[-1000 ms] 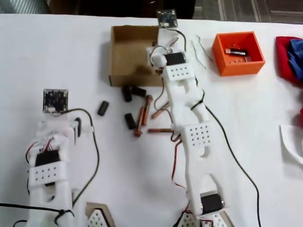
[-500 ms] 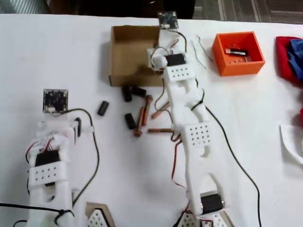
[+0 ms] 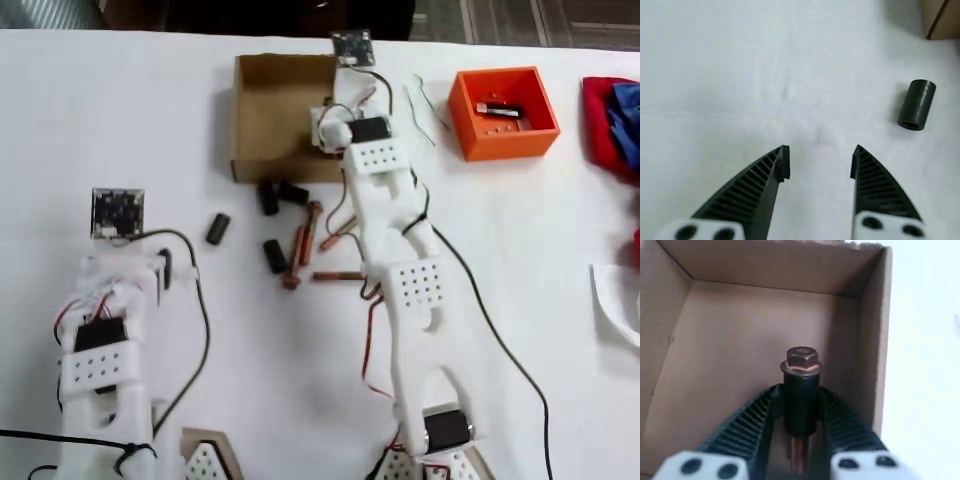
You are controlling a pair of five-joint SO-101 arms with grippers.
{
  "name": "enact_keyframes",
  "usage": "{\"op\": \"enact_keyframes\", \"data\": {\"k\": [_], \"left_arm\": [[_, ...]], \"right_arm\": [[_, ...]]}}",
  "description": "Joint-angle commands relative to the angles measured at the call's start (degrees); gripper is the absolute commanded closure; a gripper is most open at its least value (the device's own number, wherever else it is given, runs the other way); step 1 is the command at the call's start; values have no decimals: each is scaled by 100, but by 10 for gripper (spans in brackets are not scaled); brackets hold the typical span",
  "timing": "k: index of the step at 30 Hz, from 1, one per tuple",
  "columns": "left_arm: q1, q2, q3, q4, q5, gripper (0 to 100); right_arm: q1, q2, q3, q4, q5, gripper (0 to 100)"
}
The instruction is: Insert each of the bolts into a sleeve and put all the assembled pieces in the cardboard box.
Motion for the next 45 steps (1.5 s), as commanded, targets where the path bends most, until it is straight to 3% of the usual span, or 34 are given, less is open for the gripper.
{"op": "enact_keyframes", "data": {"k": [1,12,18,22,27,31,37,41,45], "left_arm": [[-9,-70,-13,-79,18,779],[-9,-70,-13,-79,18,779],[-9,-79,-31,-79,18,779],[-9,-97,-119,-18,26,779],[-44,-79,-1420,1424,35,779],[-308,-79,-2519,2382,44,779],[-1741,-79,-3275,2875,141,779],[-2479,-79,-3275,2963,132,779],[-2567,-79,-3029,3200,141,779]], "right_arm": [[66,-145,-97,-136,26,851],[66,-189,-853,251,44,878],[154,-180,-2734,1798,53,878],[303,-541,-2690,2615,18,878],[75,-1508,-2681,4620,114,877],[-505,-2721,-1433,4629,1169,877],[-1569,-5244,2725,4470,1037,876],[-1745,-6123,4941,3354,879,876],[-1903,-6281,6505,2018,870,876]]}}
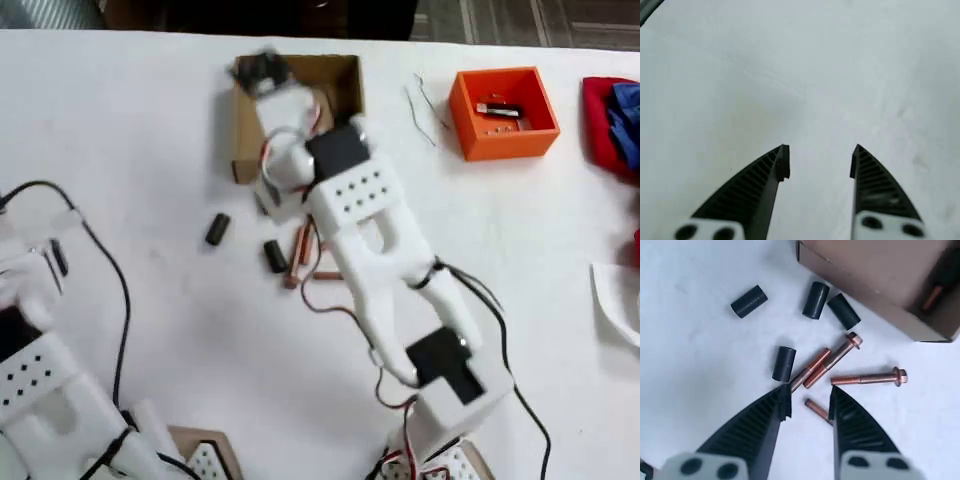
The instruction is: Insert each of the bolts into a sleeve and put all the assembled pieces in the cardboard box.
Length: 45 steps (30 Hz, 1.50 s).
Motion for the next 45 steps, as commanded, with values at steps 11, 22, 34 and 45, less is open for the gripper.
{"op": "enact_keyframes", "data": {"k": [11,22,34,45], "left_arm": [[-105,-88,180,97,44,779],[-105,-88,180,97,44,779],[-105,-88,180,97,44,779],[-105,-88,180,97,44,779]], "right_arm": [[-760,1305,1451,-2378,-202,878],[-593,2387,-220,-1490,-246,876],[-585,2747,-114,-1218,-246,878],[-585,3073,-141,-1103,-299,880]]}}
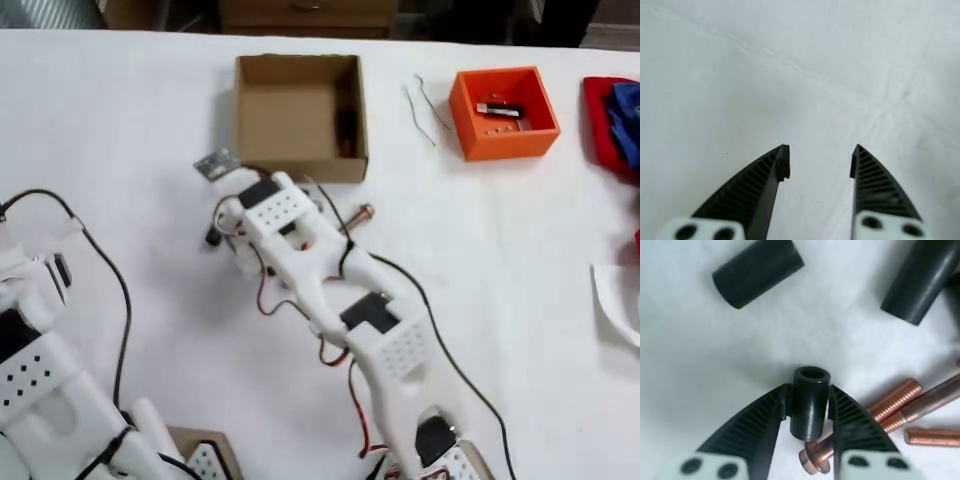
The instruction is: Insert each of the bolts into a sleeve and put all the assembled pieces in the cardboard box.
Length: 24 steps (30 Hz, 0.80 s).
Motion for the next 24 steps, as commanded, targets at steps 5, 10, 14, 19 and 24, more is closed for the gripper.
{"op": "enact_keyframes", "data": {"k": [5,10,14,19,24], "left_arm": [[-70,-114,-13,-18,44,779],[-70,-114,-13,62,53,778],[176,-70,101,255,105,775],[844,422,-127,290,105,775],[1697,3033,-1842,853,492,775]], "right_arm": [[110,4,0,391,-35,968],[303,-541,-273,391,9,975],[338,-1895,-308,426,176,975],[690,-3881,-202,637,246,975],[1763,-5569,756,629,466,975]]}}
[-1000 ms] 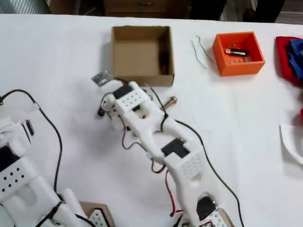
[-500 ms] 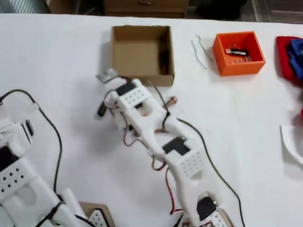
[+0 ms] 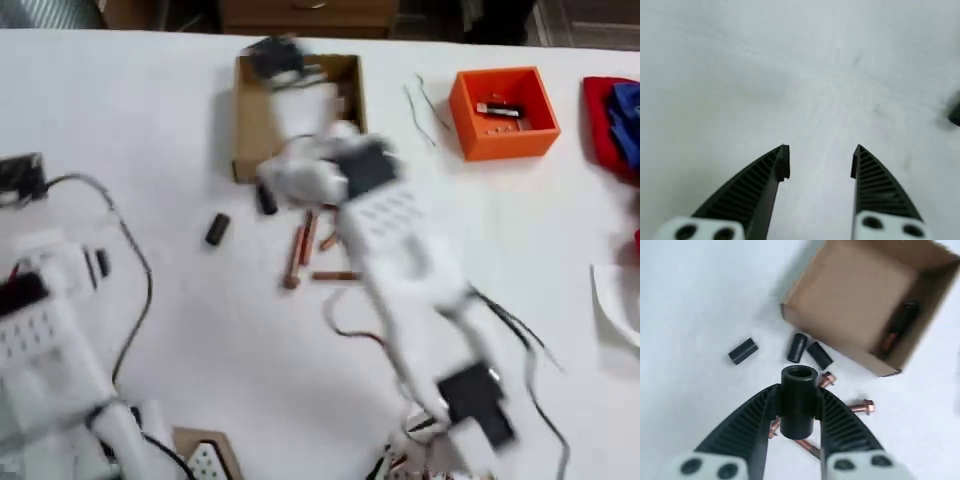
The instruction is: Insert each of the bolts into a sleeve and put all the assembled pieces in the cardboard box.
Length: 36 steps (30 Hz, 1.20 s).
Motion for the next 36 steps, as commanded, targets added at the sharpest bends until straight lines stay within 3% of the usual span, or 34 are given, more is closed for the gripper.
{"op": "enact_keyframes", "data": {"k": [1,7,12,20,23,36], "left_arm": [[809,2110,-1807,782,387,775],[2813,4413,-5156,2734,501,776],[4193,5785,-6782,3288,853,775],[4765,7622,-7916,3596,1345,776],[4809,7851,-7943,3560,1714,775],[5442,8273,-7890,3367,1749,778]], "right_arm": [[857,-1516,633,-40,246,975],[2158,-3415,2110,-681,246,975],[2897,-4136,2919,-1341,-237,975],[3503,-4136,2901,-2097,-545,975],[3556,-4127,2910,-2193,-695,975],[3521,-4127,2919,-2501,-703,975]]}}
